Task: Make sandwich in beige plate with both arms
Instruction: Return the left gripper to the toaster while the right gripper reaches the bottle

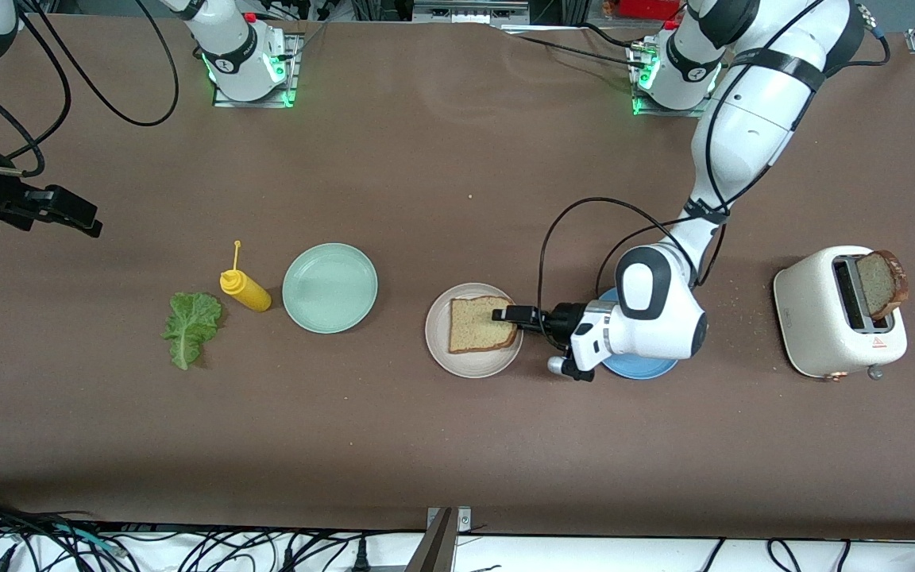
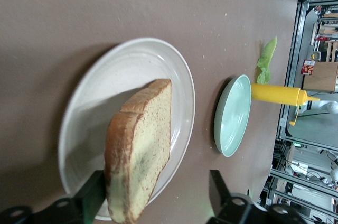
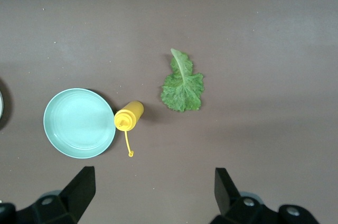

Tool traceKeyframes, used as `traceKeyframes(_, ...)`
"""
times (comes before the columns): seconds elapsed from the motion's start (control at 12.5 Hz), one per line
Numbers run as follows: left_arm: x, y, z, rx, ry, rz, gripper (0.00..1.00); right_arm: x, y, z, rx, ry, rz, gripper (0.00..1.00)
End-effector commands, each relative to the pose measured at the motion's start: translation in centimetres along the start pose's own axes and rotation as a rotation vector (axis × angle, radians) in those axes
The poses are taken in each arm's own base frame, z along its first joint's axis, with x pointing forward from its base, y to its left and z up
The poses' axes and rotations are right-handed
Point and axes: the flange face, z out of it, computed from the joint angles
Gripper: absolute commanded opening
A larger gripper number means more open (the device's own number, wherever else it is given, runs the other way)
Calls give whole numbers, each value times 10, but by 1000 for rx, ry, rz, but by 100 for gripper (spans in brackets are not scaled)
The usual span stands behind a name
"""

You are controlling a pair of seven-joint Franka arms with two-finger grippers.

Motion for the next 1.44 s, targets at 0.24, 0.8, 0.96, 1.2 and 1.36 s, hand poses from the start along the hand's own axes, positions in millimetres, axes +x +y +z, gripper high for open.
traceKeyframes(0.24,12,11,-71,126,-1,130,100,1,-2,1,16,4,-10,100)
traceKeyframes(0.8,-17,21,-204,346,-143,183,100,5,-13,9,48,-12,-28,100)
traceKeyframes(0.96,-31,48,-235,456,-164,138,100,6,-14,12,57,-13,-74,100)
traceKeyframes(1.2,-57,86,-278,593,-181,93,100,11,-14,26,137,-36,-219,100)
traceKeyframes(1.36,-77,114,-309,676,-172,65,100,17,-10,36,173,-39,-341,100)
